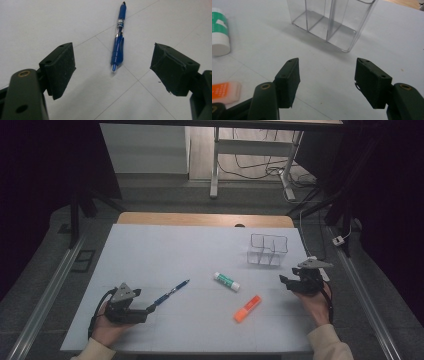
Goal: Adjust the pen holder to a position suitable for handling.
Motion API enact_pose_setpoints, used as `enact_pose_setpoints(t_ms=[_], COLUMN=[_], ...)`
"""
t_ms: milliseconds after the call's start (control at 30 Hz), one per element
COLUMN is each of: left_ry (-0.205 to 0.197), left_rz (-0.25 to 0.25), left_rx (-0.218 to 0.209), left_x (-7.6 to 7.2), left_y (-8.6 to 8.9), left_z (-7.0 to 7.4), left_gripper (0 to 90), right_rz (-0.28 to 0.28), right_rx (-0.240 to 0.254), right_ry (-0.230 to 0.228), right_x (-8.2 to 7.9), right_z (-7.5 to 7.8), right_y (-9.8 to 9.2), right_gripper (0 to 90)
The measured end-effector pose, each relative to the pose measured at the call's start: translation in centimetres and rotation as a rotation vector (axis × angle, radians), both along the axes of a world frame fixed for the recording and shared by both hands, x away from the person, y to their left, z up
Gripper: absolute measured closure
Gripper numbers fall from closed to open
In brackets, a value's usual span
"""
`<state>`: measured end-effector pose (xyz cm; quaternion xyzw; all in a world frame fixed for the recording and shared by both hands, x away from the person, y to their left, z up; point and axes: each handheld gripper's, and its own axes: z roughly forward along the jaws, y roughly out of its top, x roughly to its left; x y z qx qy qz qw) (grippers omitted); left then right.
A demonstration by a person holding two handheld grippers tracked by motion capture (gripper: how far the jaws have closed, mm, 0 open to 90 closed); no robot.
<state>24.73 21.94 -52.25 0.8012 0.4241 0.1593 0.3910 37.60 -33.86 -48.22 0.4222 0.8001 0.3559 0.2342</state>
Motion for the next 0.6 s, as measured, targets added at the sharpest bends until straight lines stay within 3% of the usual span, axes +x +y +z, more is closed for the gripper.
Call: enact_pose_setpoints(t_ms=[300, 533, 600], left_ry=[0.003, 0.005, 0.005], left_rz=[-0.007, -0.012, -0.011], left_rx=[0.006, 0.012, 0.012], left_x=[0.1, 0.1, 0.1], left_y=[-0.1, -0.2, -0.2], left_z=[-0.1, -0.2, -0.2], left_gripper=[20.0, 20.3, 20.3], right_rz=[-0.011, -0.047, -0.042], right_rx=[0.016, 0.003, -0.003], right_ry=[0.003, 0.004, -0.006], right_x=[0.6, 1.5, 1.9], right_z=[-0.1, -0.2, -0.3], right_y=[-0.5, -0.8, -1.0], right_gripper=[51.8, 68.5, 79.4])
